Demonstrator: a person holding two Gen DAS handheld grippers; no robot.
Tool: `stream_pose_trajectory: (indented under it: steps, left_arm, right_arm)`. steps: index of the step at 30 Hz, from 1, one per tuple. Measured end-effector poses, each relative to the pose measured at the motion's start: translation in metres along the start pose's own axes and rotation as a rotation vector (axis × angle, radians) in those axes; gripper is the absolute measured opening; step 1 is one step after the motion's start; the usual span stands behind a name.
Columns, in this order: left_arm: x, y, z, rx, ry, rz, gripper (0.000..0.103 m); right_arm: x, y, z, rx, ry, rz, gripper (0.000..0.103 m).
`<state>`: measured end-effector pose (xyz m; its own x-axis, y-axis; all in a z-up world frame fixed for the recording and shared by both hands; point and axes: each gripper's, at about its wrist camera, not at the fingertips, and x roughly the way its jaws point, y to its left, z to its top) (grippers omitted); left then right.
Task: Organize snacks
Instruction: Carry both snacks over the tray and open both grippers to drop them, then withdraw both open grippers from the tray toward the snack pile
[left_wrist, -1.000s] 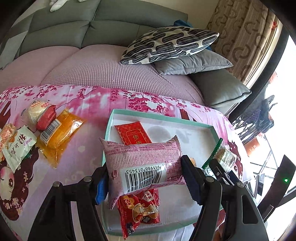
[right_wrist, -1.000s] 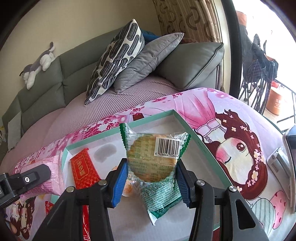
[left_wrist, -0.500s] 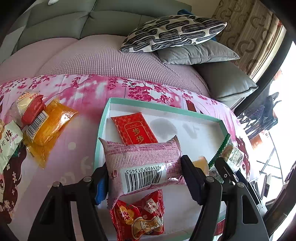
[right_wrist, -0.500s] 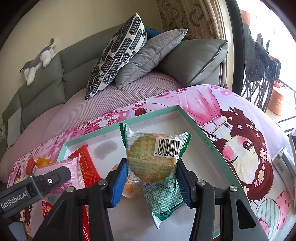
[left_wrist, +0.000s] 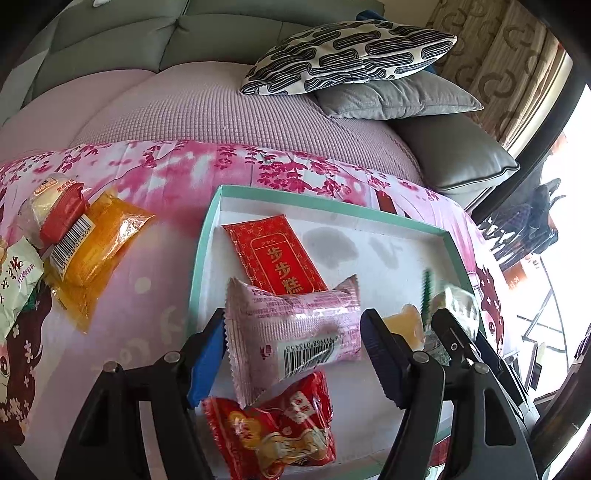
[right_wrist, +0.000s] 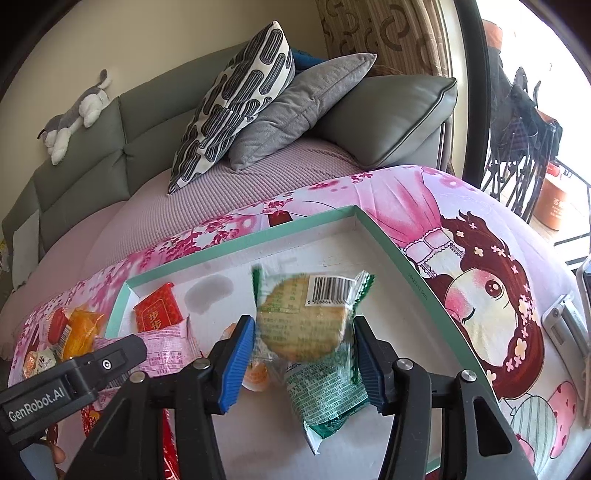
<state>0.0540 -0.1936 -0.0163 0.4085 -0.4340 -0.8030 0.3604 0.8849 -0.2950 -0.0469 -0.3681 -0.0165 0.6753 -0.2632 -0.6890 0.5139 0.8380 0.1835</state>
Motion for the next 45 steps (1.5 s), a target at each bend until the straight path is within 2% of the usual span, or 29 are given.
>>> stream_pose_trajectory:
  steps: [4, 8, 10, 12, 17, 23, 25, 35, 45]
  left_arm:
    - [-0.003, 0.001, 0.001, 0.001, -0.005, 0.012, 0.08]
    - [-0.007, 0.002, 0.003, 0.003, -0.009, 0.035, 0.08]
    - [-0.01, 0.003, 0.004, -0.003, -0.016, 0.053, 0.081]
    - [-0.014, 0.008, 0.004, -0.022, -0.025, 0.072, 0.087]
    - [-0.022, 0.02, 0.007, -0.047, -0.066, 0.144, 0.095]
    - [-0.026, 0.033, 0.009, -0.066, -0.086, 0.22, 0.095]
    - [-0.026, 0.038, 0.009, -0.072, -0.087, 0.249, 0.096]
    - [-0.035, 0.062, 0.008, -0.069, -0.103, 0.369, 0.096]
    - [-0.054, 0.097, 0.005, -0.113, -0.113, 0.421, 0.096]
  right_arm:
    - [0.002, 0.002, -0.001, -0.003, 0.012, 0.008, 0.059]
    - [0.001, 0.002, 0.0, -0.006, 0.02, 0.0, 0.059]
    - [-0.002, 0.003, 0.0, -0.011, 0.019, 0.002, 0.067]
    - [-0.004, 0.006, 0.001, -0.025, 0.021, 0.003, 0.076]
    - [-0.01, 0.018, 0.0, -0.096, 0.015, -0.015, 0.085]
    - [-0.014, 0.029, -0.001, -0.134, 0.014, -0.001, 0.091]
    - [-0.014, 0.032, -0.001, -0.15, 0.008, -0.003, 0.102]
    - [-0.017, 0.053, -0.003, -0.184, 0.005, 0.039, 0.103]
    - [-0.024, 0.075, -0.006, -0.214, -0.005, 0.074, 0.103]
